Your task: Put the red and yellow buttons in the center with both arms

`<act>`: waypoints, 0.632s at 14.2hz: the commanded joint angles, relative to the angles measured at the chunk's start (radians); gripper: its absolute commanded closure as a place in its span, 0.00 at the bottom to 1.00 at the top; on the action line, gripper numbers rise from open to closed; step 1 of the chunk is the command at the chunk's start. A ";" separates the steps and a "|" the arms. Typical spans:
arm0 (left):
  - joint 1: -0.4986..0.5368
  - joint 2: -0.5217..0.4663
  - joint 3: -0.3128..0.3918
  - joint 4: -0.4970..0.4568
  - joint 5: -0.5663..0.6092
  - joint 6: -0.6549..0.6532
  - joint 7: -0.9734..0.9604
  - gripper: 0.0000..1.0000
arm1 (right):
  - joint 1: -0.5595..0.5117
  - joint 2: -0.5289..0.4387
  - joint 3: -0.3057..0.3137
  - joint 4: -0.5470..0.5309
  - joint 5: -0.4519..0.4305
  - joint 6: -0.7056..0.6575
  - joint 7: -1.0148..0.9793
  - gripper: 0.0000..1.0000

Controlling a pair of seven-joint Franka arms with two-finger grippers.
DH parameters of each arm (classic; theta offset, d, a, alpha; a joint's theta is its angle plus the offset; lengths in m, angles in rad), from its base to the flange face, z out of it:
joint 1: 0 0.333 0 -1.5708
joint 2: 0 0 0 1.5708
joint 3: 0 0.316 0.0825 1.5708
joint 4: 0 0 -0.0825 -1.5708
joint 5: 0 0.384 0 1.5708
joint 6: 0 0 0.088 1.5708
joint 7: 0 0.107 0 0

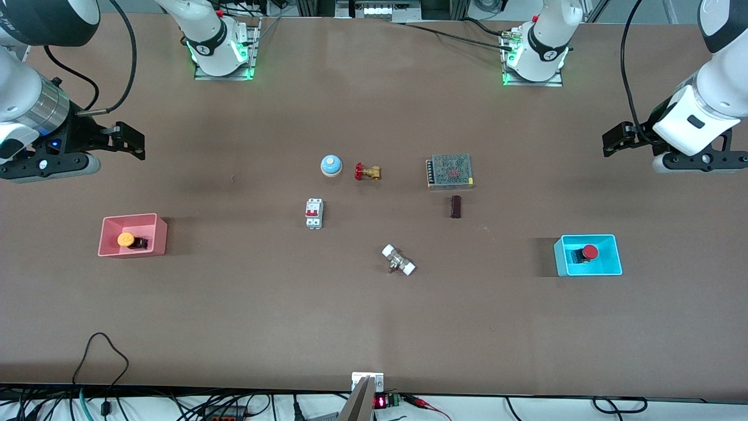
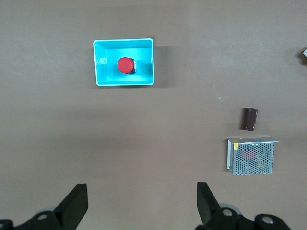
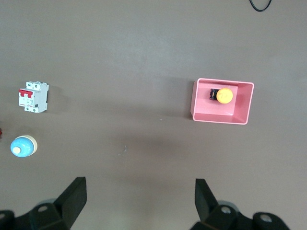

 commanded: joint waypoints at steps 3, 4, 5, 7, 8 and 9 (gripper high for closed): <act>0.000 -0.005 -0.002 0.014 -0.006 -0.020 0.001 0.00 | -0.006 0.004 0.007 0.014 -0.001 -0.010 -0.004 0.00; 0.000 -0.005 -0.002 0.014 -0.006 -0.020 0.001 0.00 | -0.006 0.004 0.007 0.014 -0.001 -0.010 -0.004 0.00; 0.000 -0.005 -0.002 0.014 -0.006 -0.020 0.001 0.00 | -0.006 0.004 0.007 0.014 -0.001 -0.009 -0.004 0.00; 0.000 -0.004 -0.002 0.014 -0.006 -0.020 0.001 0.00 | -0.006 0.004 0.007 0.014 -0.001 -0.005 -0.004 0.00; 0.000 -0.002 -0.002 0.014 -0.006 -0.017 0.001 0.00 | -0.009 0.005 0.007 0.012 -0.001 -0.005 -0.004 0.00; 0.002 -0.002 -0.002 0.014 -0.006 -0.017 0.000 0.00 | -0.011 0.005 0.007 0.006 -0.001 -0.004 -0.004 0.00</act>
